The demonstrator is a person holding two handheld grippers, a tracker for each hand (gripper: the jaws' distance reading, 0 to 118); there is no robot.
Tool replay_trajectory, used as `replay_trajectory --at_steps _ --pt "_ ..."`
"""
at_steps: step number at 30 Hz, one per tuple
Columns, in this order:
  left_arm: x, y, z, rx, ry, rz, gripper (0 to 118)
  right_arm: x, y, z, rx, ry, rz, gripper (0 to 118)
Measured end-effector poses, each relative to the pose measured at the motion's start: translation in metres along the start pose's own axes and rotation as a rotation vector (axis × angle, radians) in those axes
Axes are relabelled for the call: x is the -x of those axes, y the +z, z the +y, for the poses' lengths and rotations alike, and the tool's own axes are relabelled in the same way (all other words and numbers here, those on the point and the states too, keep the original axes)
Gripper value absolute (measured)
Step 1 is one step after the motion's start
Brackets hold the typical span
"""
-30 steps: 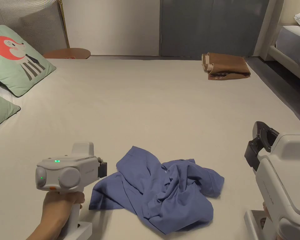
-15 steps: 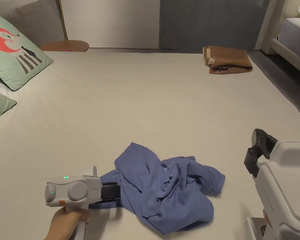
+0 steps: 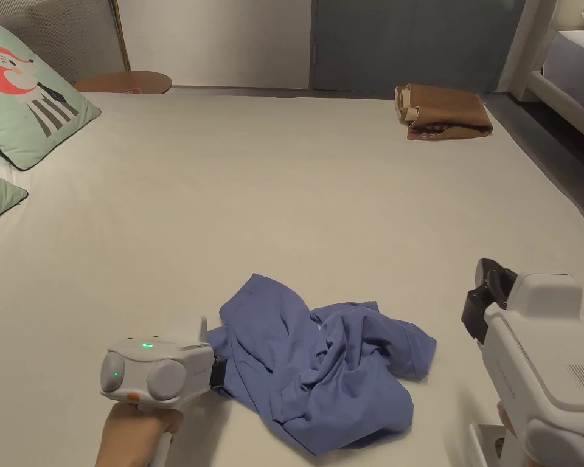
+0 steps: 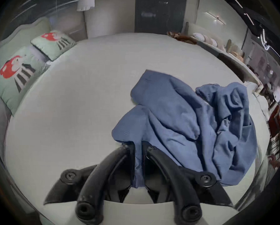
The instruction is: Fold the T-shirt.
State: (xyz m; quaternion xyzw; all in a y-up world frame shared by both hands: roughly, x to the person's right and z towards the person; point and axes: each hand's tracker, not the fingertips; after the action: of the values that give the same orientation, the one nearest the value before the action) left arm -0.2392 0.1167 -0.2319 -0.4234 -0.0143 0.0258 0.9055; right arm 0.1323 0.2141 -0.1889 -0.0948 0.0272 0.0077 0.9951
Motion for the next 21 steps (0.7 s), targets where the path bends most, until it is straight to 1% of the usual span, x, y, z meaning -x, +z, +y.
replay_trajectory --at_steps 1,2,3,4,5,6,7,8,10,11,13,14,16,18,19,20,21 --pt "0.000 0.005 0.000 -0.017 -0.002 -0.015 4 -0.001 -0.010 -0.003 0.059 0.002 -0.004 1" --pt "0.000 0.009 0.001 -0.026 -0.007 -0.023 4 -0.003 -0.024 -0.006 0.128 0.006 -0.003 5" --pt "0.002 0.010 0.003 -0.033 -0.013 -0.025 4 -0.004 -0.036 -0.011 0.197 -0.001 -0.003 18" --pt "0.002 0.013 0.003 -0.051 -0.016 -0.040 4 -0.004 -0.052 -0.017 0.297 -0.005 0.010 41" --pt "0.002 0.015 0.003 -0.057 -0.017 -0.052 4 -0.006 -0.064 -0.024 0.371 -0.027 0.028 76" --pt "0.002 0.016 0.003 -0.058 -0.017 -0.054 4 -0.011 -0.084 -0.037 0.440 -0.053 0.041 96" --pt "0.001 0.018 0.005 -0.063 -0.018 -0.061 4 -0.011 -0.096 -0.046 0.487 -0.071 0.052 107" --pt "0.001 0.018 0.005 -0.068 -0.020 -0.068 4 -0.012 -0.105 -0.054 0.509 -0.097 0.057 113" --pt "0.000 0.019 0.005 -0.072 -0.018 -0.074 4 -0.012 -0.113 -0.061 0.568 -0.126 0.057 112" --pt "0.000 0.019 0.006 -0.074 -0.017 -0.079 4 -0.011 -0.120 -0.066 0.596 -0.128 0.052 112" --pt "0.000 0.019 0.006 -0.072 -0.014 -0.088 4 -0.008 -0.131 -0.077 0.629 -0.102 0.041 110" --pt "0.001 0.020 0.006 -0.073 -0.013 -0.088 4 -0.006 -0.134 -0.080 0.645 -0.100 0.038 106" --pt "0.003 0.017 0.007 -0.069 -0.012 -0.092 4 -0.004 -0.140 -0.086 0.682 -0.128 0.077 95" --pt "0.006 0.016 0.006 -0.067 -0.008 -0.095 4 -0.001 -0.143 -0.091 0.709 -0.141 0.114 71" --pt "0.006 0.014 0.006 -0.063 -0.006 -0.098 4 0.002 -0.144 -0.093 0.723 -0.135 0.137 57" --pt "0.007 0.014 0.006 -0.063 -0.002 -0.098 4 0.005 -0.144 -0.094 0.730 -0.127 0.154 34" --pt "0.008 0.014 0.005 -0.064 0.004 -0.100 4 0.007 -0.142 -0.094 0.727 -0.134 0.171 19"
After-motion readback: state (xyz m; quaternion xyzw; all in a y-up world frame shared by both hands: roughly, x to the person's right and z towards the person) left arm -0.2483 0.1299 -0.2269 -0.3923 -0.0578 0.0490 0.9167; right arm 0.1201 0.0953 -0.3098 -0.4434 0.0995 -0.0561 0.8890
